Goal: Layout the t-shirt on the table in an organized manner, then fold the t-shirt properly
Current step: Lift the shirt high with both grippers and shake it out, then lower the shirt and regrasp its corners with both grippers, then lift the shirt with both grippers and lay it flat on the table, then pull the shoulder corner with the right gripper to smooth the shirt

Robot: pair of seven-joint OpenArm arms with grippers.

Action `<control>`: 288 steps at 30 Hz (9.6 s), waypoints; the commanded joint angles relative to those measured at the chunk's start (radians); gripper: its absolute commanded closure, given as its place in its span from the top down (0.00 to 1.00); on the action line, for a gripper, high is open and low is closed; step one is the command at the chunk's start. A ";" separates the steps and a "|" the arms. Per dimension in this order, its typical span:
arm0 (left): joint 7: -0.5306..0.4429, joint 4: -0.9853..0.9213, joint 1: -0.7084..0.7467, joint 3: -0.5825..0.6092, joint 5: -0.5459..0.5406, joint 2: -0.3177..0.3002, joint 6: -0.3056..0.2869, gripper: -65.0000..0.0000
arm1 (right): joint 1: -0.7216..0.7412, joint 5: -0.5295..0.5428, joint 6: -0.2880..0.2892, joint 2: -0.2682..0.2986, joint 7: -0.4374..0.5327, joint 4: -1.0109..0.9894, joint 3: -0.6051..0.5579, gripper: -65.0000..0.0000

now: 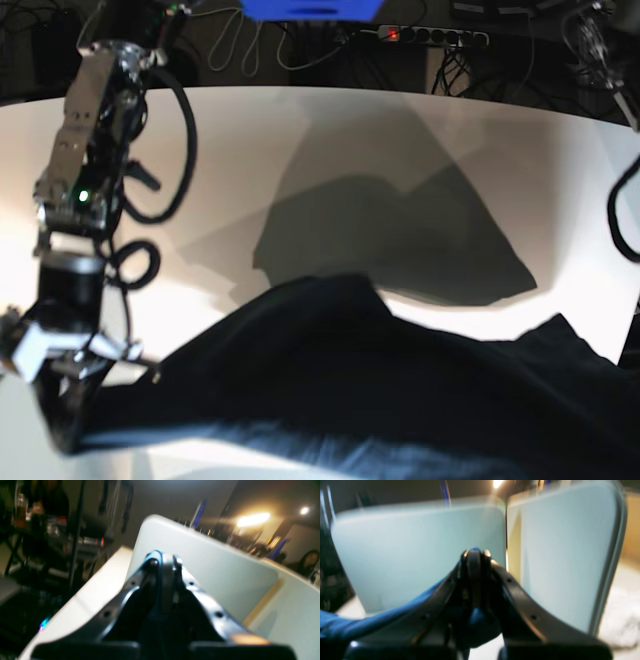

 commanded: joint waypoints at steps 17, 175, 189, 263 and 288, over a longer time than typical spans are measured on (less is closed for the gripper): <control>-0.044 0.027 -0.038 -0.077 -0.007 -0.061 -0.004 0.00 | 0.276 0.004 -0.002 0.005 0.143 0.029 0.062 0.00; 0.430 -0.169 0.161 -0.379 0.403 0.302 -0.141 0.00 | -0.313 0.004 0.156 0.096 -0.066 -0.037 0.037 0.00; 0.436 -0.289 -0.009 -0.283 0.414 0.305 -0.219 0.00 | -0.065 -0.002 0.158 0.099 -0.069 -0.204 0.011 0.00; 0.359 -0.590 0.339 -0.307 0.193 0.268 -0.227 0.00 | -0.448 0.002 0.244 0.065 0.140 -0.493 0.010 0.28; 0.359 -0.588 0.368 -0.309 0.193 0.268 -0.227 0.00 | -0.591 -0.002 0.264 0.025 0.012 -0.341 0.050 0.48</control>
